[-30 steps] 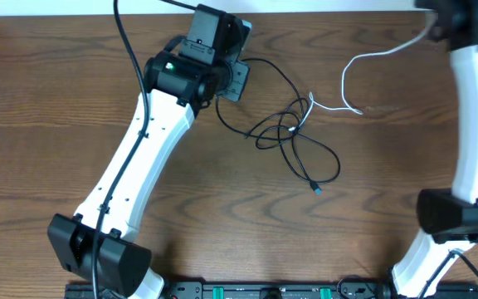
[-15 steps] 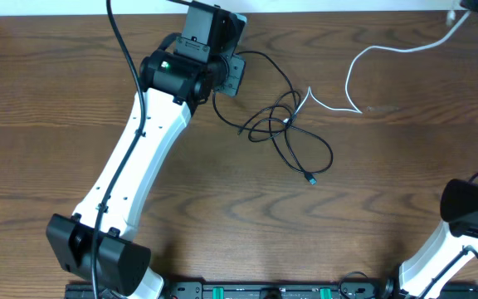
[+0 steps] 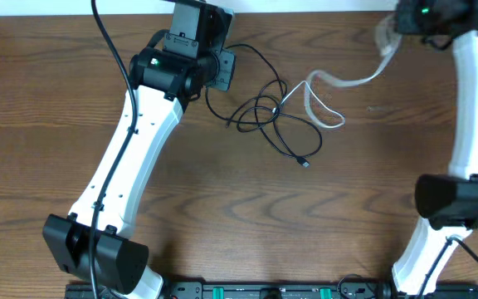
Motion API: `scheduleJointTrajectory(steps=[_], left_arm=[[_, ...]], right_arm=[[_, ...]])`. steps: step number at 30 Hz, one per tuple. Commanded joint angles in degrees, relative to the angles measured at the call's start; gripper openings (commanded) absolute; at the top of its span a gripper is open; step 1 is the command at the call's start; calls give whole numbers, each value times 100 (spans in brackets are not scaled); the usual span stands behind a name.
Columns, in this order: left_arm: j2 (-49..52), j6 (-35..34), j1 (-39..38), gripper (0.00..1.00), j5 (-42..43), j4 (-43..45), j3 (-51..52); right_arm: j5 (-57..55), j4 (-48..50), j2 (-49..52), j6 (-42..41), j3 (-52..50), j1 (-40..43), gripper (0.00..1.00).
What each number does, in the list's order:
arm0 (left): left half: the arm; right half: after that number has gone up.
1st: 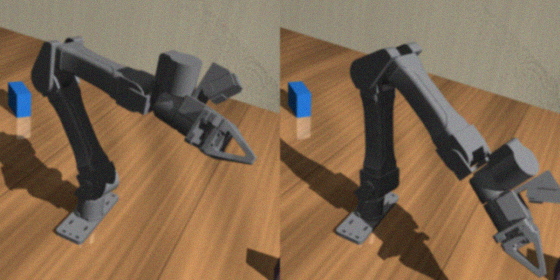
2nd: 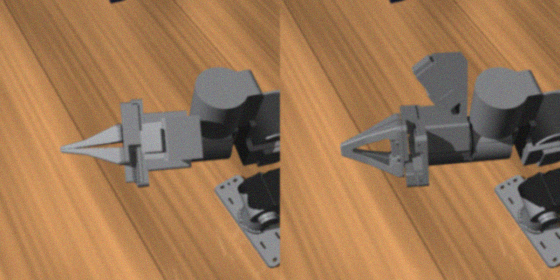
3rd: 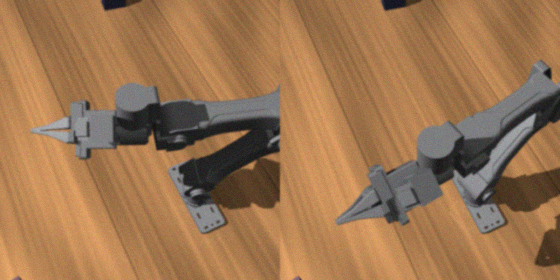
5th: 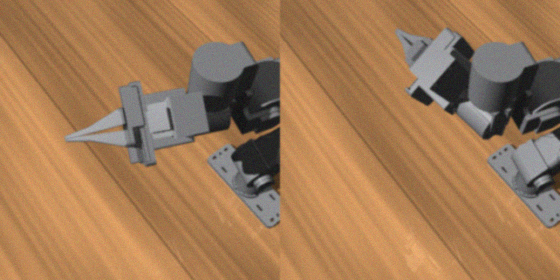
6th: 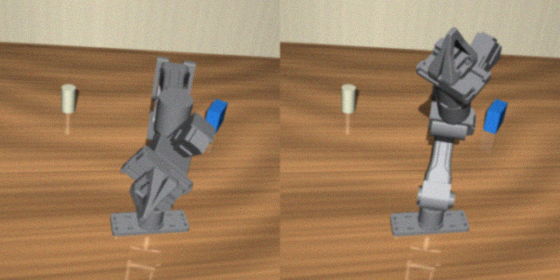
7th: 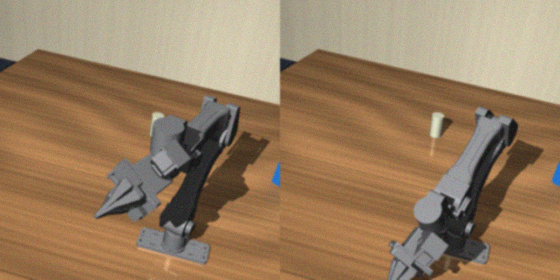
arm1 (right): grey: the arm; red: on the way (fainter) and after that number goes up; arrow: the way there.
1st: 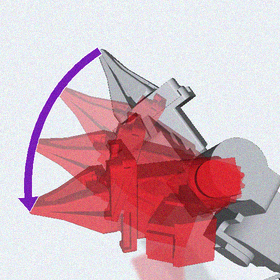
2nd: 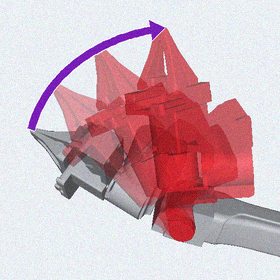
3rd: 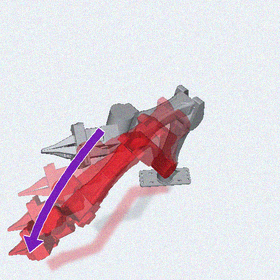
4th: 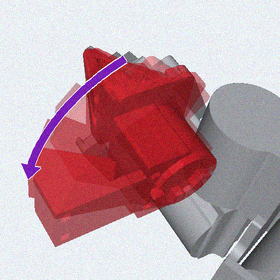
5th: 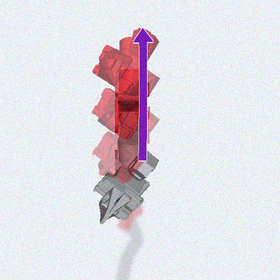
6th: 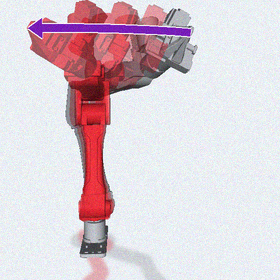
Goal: Untangle cables
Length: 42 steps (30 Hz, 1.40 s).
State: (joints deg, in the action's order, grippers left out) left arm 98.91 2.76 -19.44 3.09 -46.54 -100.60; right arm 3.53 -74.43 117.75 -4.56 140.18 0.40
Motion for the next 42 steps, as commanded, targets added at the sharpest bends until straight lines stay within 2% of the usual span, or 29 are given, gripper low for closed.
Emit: scheduleJointTrajectory(steps=[1, 2, 8, 12, 19, 25, 29, 36, 42], left_arm=[[-11, -83, 15, 7, 28, -98, 42], [-11, -85, 15, 7, 28, -111, 42], [-11, -87, 15, 7, 31, -103, 42], [-11, -85, 15, 7, 31, -94, 42], [-11, -79, 15, 7, 28, -98, 42], [-11, 22, 15, 7, 28, -118, 42], [-11, 22, 15, 8, 28, -118, 42], [-11, 20, 15, 8, 31, -118, 42], [-11, 20, 15, 7, 31, -122, 42]], right_arm=[[-358, -358, 560, 190, -44, -127, 88], [-361, -498, 629, 199, -44, -151, 99], [221, -1108, 798, 599, -44, -382, 99], [306, -1165, 800, 743, -162, -981, 99], [-323, -372, 800, 413, -1338, -1836, 96], [-476, 22, 800, 424, -2277, -2144, 96], [-579, 149, 800, 603, -2494, -2140, 99], [-804, 306, 800, 586, -2566, -2085, 99], [-1069, 881, 800, 590, -2566, -2024, 98]])
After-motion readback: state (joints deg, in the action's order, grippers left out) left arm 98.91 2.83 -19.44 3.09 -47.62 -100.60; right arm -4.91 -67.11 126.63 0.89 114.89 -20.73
